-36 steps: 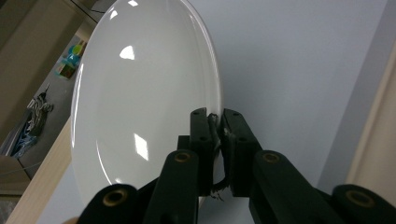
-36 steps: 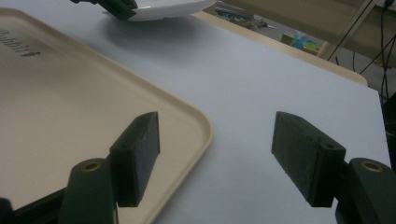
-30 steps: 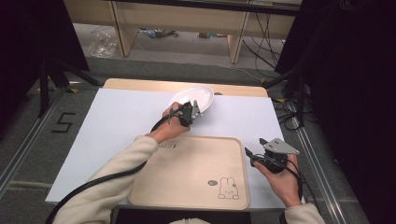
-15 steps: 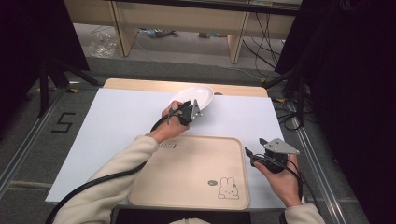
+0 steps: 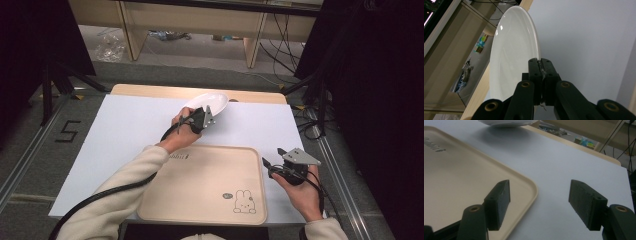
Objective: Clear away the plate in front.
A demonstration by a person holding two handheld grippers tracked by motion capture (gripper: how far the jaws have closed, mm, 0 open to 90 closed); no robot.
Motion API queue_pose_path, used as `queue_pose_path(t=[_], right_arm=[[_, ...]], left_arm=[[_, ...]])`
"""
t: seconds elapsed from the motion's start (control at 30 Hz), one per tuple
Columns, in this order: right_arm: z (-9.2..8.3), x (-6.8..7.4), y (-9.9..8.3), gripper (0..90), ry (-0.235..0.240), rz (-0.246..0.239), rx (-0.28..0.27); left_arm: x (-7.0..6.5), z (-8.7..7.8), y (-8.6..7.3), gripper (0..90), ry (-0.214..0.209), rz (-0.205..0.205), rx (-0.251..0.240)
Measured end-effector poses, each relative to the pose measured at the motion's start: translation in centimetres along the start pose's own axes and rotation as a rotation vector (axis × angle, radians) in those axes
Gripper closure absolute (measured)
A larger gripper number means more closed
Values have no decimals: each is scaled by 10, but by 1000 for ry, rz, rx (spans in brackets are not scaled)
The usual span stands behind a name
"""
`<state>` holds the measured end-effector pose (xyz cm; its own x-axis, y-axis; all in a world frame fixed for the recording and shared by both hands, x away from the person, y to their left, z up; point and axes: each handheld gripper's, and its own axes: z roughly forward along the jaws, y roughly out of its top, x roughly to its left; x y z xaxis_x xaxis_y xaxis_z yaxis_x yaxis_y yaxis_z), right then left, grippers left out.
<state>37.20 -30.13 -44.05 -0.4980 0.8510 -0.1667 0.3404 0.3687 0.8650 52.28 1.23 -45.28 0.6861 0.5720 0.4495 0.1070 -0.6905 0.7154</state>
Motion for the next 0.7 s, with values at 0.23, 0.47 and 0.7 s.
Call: queue_pose_path(t=[0.23, 0.47, 0.7], right_arm=[[0, 0, 0, 348, -1, 2, -2], [0, 0, 0, 348, -2, 2, -4], [-1, 0, 0, 349, 3, 12, 2]], left_arm=[[-1, -2, -3, 882, 15, -23, -22], [-1, -4, -4, 882, 23, -43, -35], [-4, -5, -5, 881, 36, -69, -45]])
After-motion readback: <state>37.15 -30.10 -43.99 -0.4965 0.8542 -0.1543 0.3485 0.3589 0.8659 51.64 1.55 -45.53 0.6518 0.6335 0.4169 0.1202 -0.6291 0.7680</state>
